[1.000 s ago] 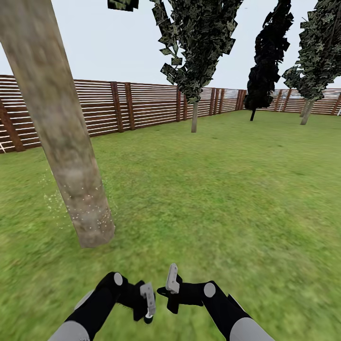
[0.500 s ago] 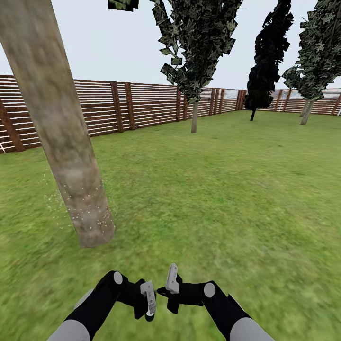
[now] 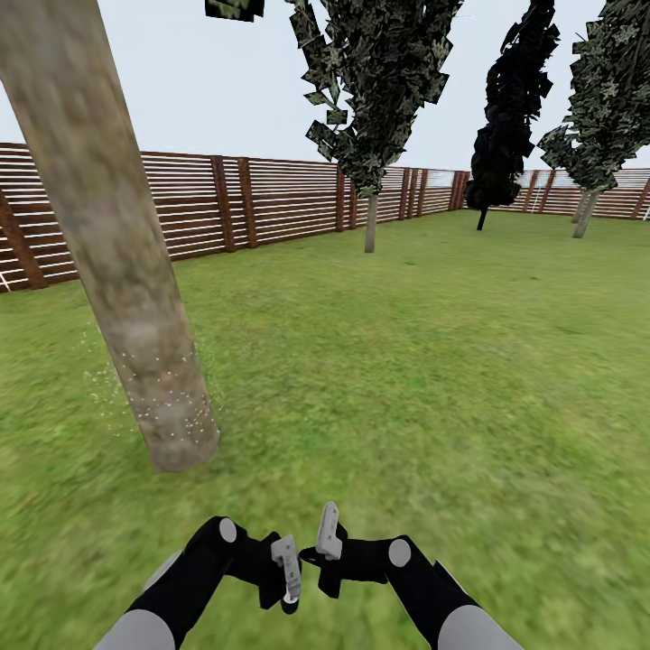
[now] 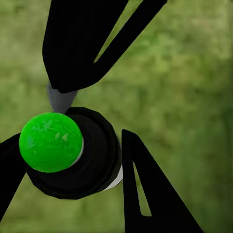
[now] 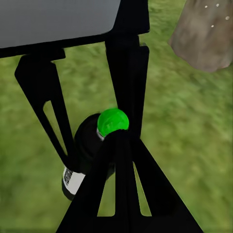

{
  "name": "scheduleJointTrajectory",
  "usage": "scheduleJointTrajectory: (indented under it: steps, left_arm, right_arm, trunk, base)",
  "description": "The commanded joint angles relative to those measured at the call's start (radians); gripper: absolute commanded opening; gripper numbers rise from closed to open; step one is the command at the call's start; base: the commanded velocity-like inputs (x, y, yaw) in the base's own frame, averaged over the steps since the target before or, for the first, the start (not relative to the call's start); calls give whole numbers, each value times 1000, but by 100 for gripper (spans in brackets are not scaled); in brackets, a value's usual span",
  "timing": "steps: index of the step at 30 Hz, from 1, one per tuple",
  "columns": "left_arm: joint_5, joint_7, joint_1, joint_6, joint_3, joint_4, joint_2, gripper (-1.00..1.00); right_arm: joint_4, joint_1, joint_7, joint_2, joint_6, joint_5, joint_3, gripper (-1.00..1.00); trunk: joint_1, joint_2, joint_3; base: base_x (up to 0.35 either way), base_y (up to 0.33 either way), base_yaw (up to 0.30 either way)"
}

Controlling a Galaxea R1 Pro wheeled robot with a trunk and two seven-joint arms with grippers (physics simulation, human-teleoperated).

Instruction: In the garden, pick up the pesticide atomizer on the floor and spray pesticide onto both trees until each tree trunk is fully covered.

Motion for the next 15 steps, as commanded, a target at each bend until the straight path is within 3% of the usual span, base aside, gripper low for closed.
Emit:
scheduleJointTrajectory:
  steps: [1, 12, 15]
  left_arm:
    - [0, 0, 0, -1, 0, 0, -2, -100]
    - [0, 0, -2, -1, -1, 10, 0, -100]
    - [-5, 3, -18, 0, 1, 12, 58, -100]
  right_arm:
    - [0, 0, 0, 0, 0, 0, 0, -100]
    - [0, 0, 0, 0, 0, 0, 0, -100]
    - [0, 0, 0, 0, 0, 0, 0, -100]
  trunk:
    - [0, 0, 0]
    - [0, 0, 0]
    - [0, 0, 0]
  base:
    - [0, 0, 0]
    - [0, 0, 0]
    - [0, 0, 0]
